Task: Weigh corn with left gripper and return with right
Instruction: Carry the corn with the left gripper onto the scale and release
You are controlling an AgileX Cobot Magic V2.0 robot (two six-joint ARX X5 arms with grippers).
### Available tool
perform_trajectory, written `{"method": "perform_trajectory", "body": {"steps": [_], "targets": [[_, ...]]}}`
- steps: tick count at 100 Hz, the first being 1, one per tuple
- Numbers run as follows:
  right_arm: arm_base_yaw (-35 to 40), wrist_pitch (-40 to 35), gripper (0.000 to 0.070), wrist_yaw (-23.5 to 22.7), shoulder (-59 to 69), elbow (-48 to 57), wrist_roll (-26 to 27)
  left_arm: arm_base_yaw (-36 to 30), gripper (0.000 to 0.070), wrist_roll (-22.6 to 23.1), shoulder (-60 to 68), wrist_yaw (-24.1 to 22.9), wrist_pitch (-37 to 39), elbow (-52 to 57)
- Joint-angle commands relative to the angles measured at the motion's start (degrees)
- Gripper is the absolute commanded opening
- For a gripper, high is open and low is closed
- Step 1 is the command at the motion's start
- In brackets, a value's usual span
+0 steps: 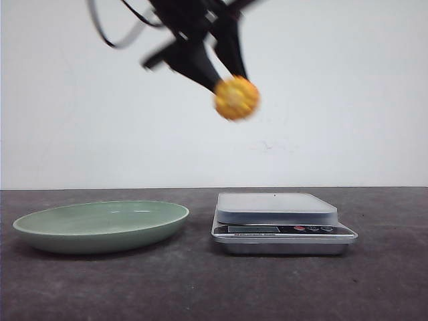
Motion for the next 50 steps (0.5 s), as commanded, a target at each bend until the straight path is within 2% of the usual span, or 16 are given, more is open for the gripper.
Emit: {"method": "perform_trajectory", "body": {"steps": [1, 33, 39, 44, 49, 50], "targets": [[0.09, 0.33, 0.0551, -0.02, 0.22, 0.76, -0.46, -1.09, 0.0004, 0.55, 3.98, -0.22, 0.17, 2.49], [0.09, 0.02, 0.0551, 0.00, 0.20, 0.74, -0.59, -2.08, 0.0013, 0.02, 13.94, -1.49, 0.02, 3.93], [0.09, -0.04, 0.0551, 0.00, 0.20, 0.76, -0.66, -2.08, 0.0065, 0.11, 14.73, -1.49, -0.04, 3.93], [0.09, -0.15, 0.0551, 0.02, 0.22, 0.76, -0.66, -2.08, 0.0137, 0.15, 15.17, -1.46, -0.04, 3.93], [0.09, -0.28, 0.0551, 0.04, 0.22, 0.74, -0.68, -2.08, 0.0262, 0.17, 15.41, -1.49, -0.04, 3.93], [0.09, -0.31, 0.0551, 0.04, 0.22, 0.76, -0.68, -2.08, 0.0306, 0.15, 15.43, -1.46, -0.04, 3.93]]}}
